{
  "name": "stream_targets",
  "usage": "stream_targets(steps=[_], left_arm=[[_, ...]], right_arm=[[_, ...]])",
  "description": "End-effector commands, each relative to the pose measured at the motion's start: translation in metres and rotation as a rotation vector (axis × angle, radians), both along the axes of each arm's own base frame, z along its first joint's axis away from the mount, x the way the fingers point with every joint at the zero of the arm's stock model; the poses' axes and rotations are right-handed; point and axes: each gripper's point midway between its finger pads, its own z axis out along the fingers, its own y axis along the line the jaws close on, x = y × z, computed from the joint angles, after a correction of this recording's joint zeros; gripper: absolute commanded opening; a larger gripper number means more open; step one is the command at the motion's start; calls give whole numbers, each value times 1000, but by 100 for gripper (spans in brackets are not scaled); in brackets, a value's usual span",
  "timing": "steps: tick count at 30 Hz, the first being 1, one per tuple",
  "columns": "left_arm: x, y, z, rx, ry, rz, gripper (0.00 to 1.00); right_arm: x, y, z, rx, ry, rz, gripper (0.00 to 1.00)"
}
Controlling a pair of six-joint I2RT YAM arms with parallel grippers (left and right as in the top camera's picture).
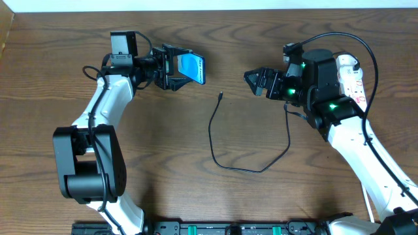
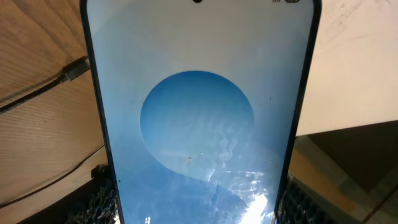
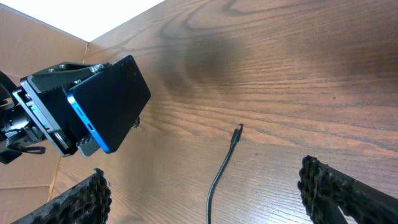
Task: Plug charger to phone and switch on socket
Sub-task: 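Move the right gripper toward the phone held by the left gripper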
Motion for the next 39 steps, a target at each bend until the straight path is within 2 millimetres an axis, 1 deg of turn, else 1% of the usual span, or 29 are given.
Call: stream_targets(steps=[1, 3, 5, 9, 17, 22, 25, 31, 35, 39], left_arm=[[-1, -2, 19, -24, -43, -18, 70], [-1, -2, 19, -24, -43, -18, 70], [-1, -2, 19, -24, -43, -18, 70], [-1, -2, 19, -24, -43, -19, 70], [-3, -3, 20, -32, -43, -27, 70], [-3, -4, 20, -34, -45, -32, 70], [-4, -7, 20, -34, -46, -39, 70], [-6, -13, 20, -34, -46, -52, 70], [-6, -13, 21, -36, -46, -54, 70], [-6, -13, 21, -36, -46, -54, 70]], right_arm=[[2, 3, 3, 2, -2, -2, 96], [2, 5, 5, 6, -12, 4, 96], [2, 10, 9, 11, -41, 30, 96], [2, 27, 19, 24, -100, 73, 93], [3, 55, 25, 38, -134, 131, 88], [7, 86, 28, 19, -164, 209, 88], [13, 103, 27, 5, -175, 249, 86], [22, 132, 23, -31, -223, 323, 82], [28, 144, 12, -77, -239, 318, 80], [32, 148, 0, -125, -250, 300, 77]])
